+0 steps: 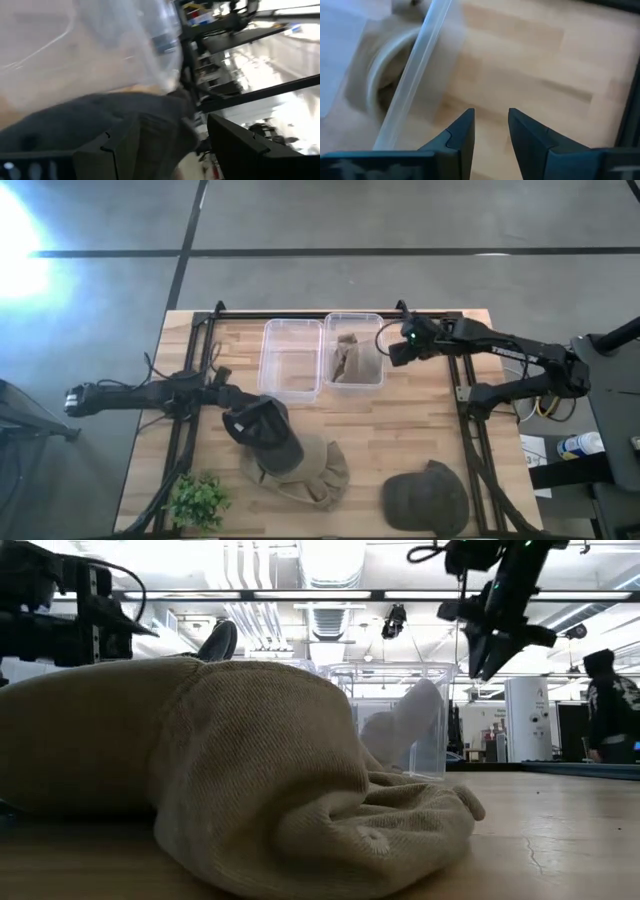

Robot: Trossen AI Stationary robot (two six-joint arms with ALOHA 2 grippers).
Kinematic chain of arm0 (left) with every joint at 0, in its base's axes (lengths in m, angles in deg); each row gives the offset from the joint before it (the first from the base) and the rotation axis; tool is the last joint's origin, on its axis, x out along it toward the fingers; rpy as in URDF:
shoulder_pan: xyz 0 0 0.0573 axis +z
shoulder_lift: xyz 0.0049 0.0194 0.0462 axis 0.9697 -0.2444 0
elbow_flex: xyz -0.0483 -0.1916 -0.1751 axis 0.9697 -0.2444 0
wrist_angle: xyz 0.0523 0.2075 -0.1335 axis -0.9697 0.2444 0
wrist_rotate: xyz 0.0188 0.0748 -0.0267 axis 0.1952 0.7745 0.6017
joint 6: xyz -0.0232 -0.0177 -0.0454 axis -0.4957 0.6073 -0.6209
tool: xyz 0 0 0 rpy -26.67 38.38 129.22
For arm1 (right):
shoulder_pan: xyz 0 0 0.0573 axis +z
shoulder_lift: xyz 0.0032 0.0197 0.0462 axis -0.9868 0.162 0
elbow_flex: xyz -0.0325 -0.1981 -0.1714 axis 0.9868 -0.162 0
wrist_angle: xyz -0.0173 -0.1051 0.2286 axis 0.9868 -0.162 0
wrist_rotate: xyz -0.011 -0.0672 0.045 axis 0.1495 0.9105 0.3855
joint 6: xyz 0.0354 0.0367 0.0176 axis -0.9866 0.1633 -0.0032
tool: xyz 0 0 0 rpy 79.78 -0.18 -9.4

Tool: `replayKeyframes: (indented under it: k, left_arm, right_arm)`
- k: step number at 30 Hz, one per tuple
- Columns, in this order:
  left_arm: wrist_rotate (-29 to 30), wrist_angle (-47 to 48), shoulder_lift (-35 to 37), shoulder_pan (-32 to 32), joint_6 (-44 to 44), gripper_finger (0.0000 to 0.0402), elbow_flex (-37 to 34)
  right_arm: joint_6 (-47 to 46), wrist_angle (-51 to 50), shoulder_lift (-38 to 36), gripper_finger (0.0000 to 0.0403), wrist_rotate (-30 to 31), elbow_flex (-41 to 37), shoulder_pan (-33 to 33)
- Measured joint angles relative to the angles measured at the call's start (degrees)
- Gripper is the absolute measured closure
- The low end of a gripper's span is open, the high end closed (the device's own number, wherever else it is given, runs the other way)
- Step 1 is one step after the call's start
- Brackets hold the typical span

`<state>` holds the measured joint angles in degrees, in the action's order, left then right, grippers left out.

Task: Pick & Place hat
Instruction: Adjust the transparent bins

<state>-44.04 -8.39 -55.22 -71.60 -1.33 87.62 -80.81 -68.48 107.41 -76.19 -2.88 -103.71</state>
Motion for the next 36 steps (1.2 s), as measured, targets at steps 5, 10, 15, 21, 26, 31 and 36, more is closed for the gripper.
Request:
replayKeyframes:
  k: [5,10,15,21,26,31,36]
  left_arm:
    - [3.5,-4.6,-6.2,0.1,3.2,0.0177,0.0]
    - [7.4,-8.8,-11.0,0.9,4.5,0.0177,0.0]
    - [7.8,-14.2,-15.0,1.7,4.9,0.0177,0.0]
    - [11.6,-18.0,-19.4,4.4,9.0,0.0177,0.4]
    - [11.0,-18.5,-22.2,6.4,9.0,0.0177,1.6]
    - [1.3,-17.9,-22.6,6.1,11.3,0.0177,4.0]
    - [-3.1,-15.7,-21.9,5.3,10.6,0.0177,5.9]
  right_arm:
    - [-6.0,-0.2,-1.2,0.0292,0.0,-1.0,5.7]
    - [-10.6,1.6,0.7,0.0292,0.1,-1.0,11.5]
    - [-14.4,4.7,3.4,0.0292,0.9,-1.0,15.7]
    - [-17.8,8.0,6.3,0.0292,1.3,-1.1,19.8]
    - [-20.5,8.3,7.3,0.0296,0.8,-1.0,23.3]
    - [-22.5,5.3,6.9,0.0294,1.7,-1.0,24.8]
    - [-27.2,-3.4,4.9,0.0294,5.7,-1.0,25.5]
